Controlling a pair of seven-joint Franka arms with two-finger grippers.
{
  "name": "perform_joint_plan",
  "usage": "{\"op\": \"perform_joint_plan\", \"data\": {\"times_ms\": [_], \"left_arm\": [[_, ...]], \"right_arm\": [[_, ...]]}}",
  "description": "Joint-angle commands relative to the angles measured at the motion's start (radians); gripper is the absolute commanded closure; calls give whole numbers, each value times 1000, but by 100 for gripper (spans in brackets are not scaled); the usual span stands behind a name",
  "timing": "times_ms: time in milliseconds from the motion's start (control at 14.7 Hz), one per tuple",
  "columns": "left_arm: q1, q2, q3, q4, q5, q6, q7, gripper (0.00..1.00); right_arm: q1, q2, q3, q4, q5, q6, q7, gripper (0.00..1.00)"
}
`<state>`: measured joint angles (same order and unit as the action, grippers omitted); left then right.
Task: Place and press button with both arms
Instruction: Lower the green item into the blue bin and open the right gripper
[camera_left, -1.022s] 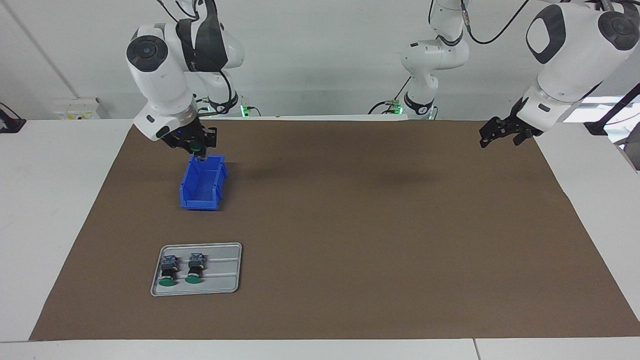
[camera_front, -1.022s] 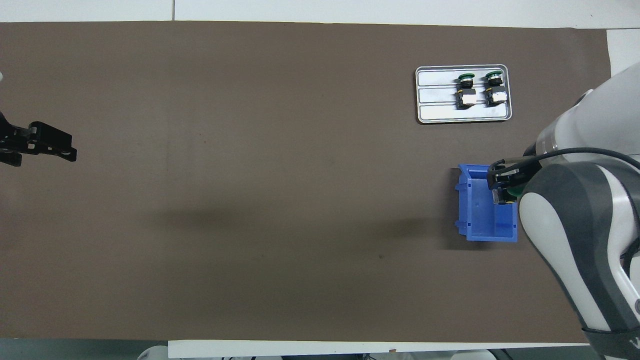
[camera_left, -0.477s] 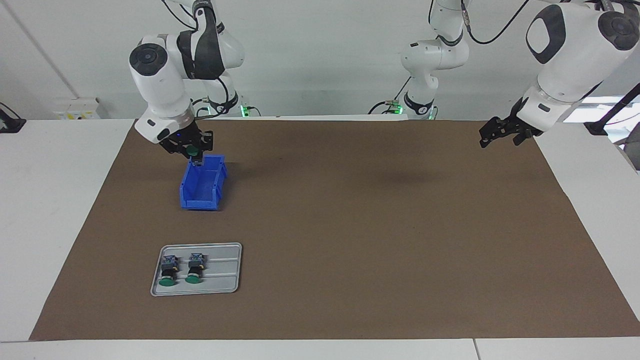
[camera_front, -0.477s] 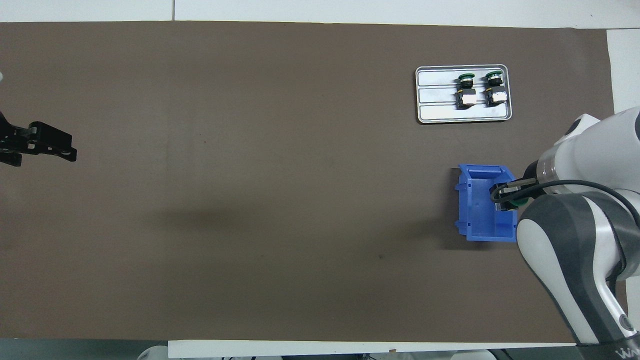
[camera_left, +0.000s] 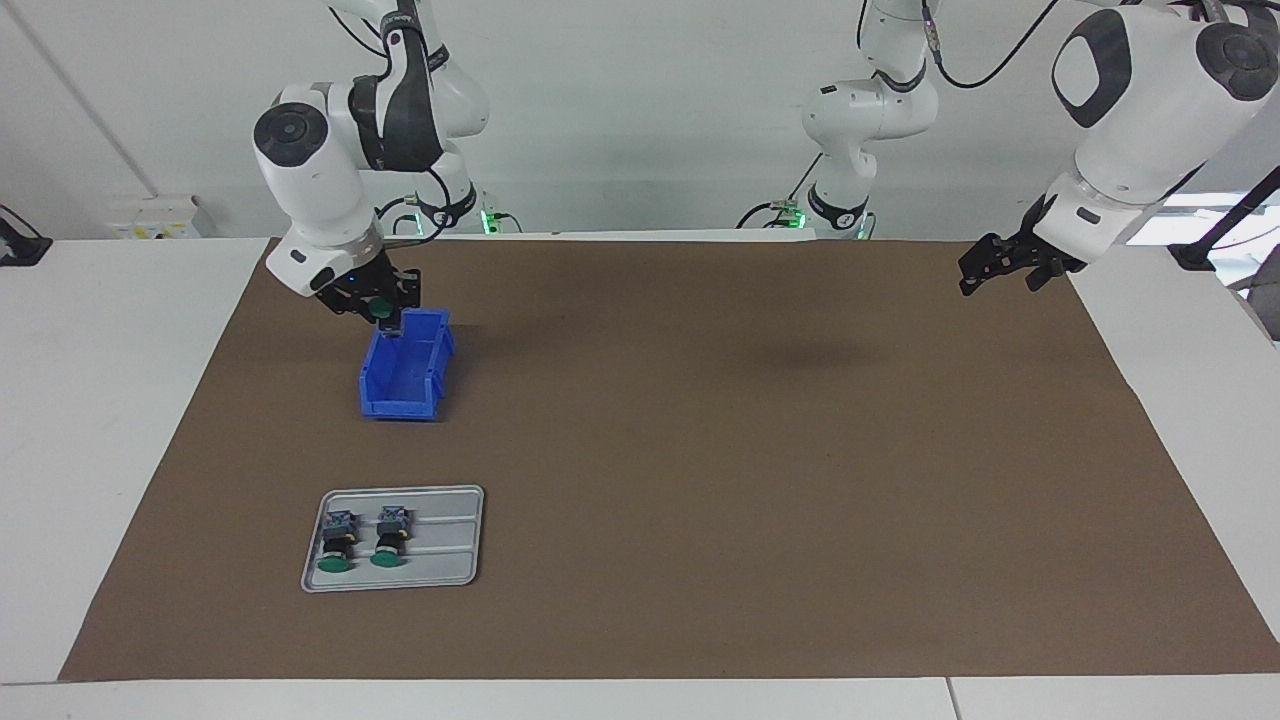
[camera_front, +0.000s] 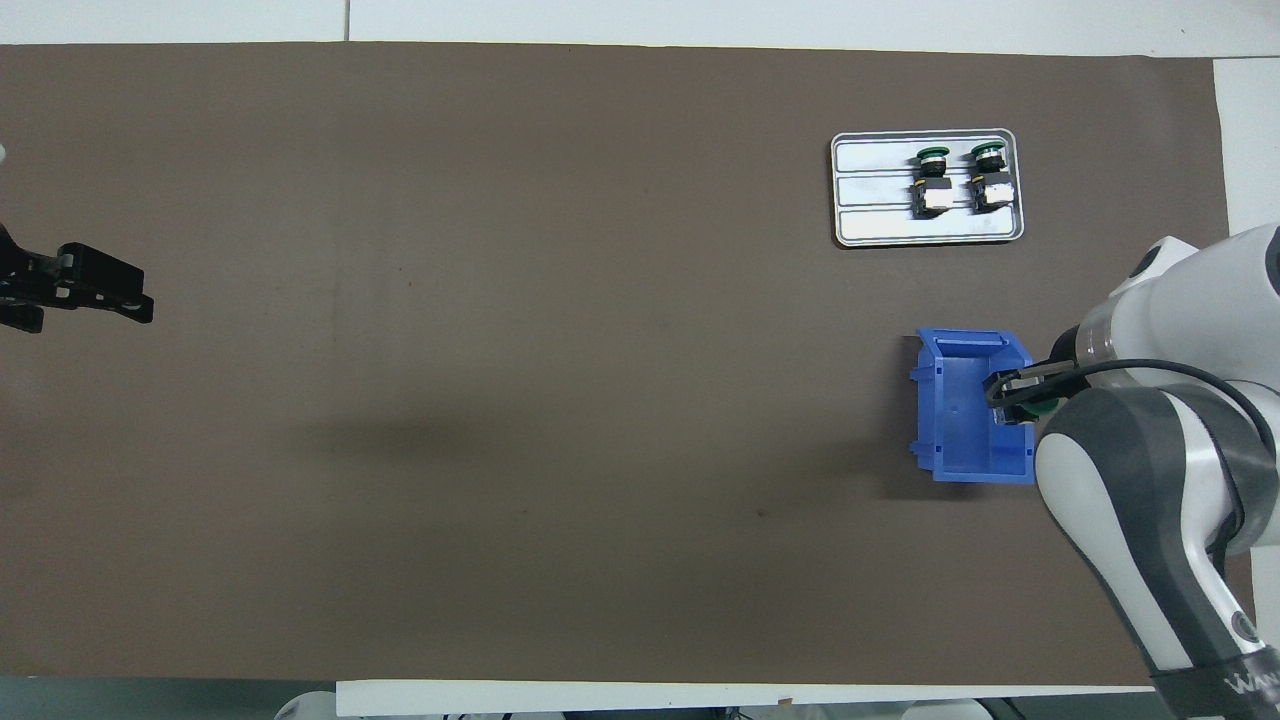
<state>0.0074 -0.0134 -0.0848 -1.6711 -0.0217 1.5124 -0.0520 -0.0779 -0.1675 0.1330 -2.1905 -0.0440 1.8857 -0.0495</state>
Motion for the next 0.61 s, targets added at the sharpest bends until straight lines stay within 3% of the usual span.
{"op": "perform_joint_plan", "data": {"times_ms": [0, 204, 545], "left_arm": [[6, -20, -3, -22, 3, 12, 9, 0], [6, -20, -3, -22, 3, 12, 9, 0], [6, -20, -3, -22, 3, 12, 9, 0]], "right_arm": [[-13, 39, 4, -5, -8, 42, -32, 75], [-7, 107, -3, 63, -8, 38, -30, 75], [-10, 140, -4, 86, -8, 47, -26, 74]]}}
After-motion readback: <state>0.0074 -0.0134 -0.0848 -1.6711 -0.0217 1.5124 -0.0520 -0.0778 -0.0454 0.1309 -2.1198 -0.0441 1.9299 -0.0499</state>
